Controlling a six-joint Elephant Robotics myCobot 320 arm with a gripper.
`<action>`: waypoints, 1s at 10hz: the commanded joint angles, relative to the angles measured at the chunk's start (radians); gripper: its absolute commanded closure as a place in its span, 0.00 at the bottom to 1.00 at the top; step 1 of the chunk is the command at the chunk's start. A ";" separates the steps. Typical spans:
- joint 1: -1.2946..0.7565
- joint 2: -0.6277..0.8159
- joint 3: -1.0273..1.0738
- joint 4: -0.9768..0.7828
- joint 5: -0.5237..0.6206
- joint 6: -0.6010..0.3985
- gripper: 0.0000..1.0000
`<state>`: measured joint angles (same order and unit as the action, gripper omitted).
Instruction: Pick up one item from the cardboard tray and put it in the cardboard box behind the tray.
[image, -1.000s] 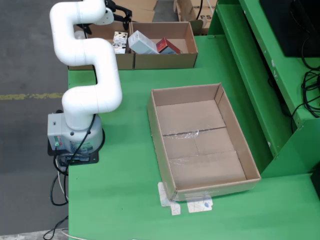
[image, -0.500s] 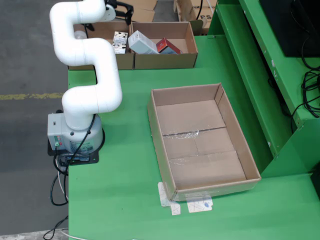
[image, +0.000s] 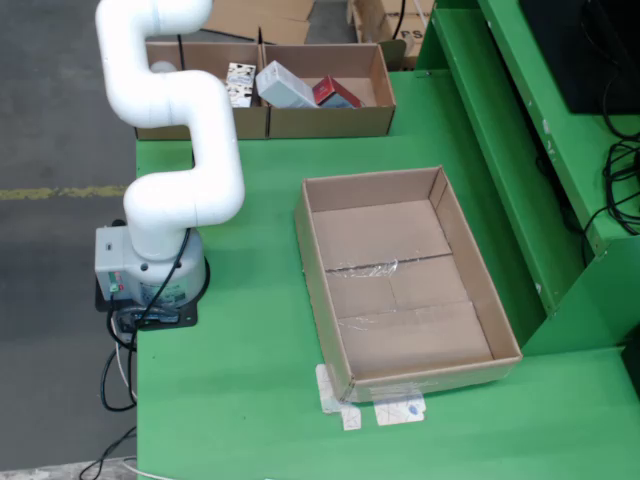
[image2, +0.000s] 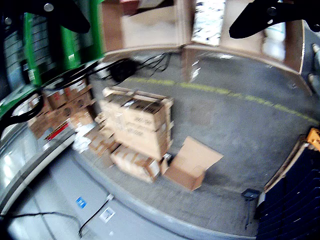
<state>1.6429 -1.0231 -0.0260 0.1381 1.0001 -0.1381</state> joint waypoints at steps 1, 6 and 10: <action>-0.012 0.162 0.026 -0.108 -0.050 -0.040 0.00; -0.062 0.244 0.026 -0.313 0.033 0.020 0.00; -0.220 0.433 0.026 -0.706 0.181 0.053 0.00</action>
<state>1.5216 -0.7301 -0.0260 -0.1824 1.1212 -0.0965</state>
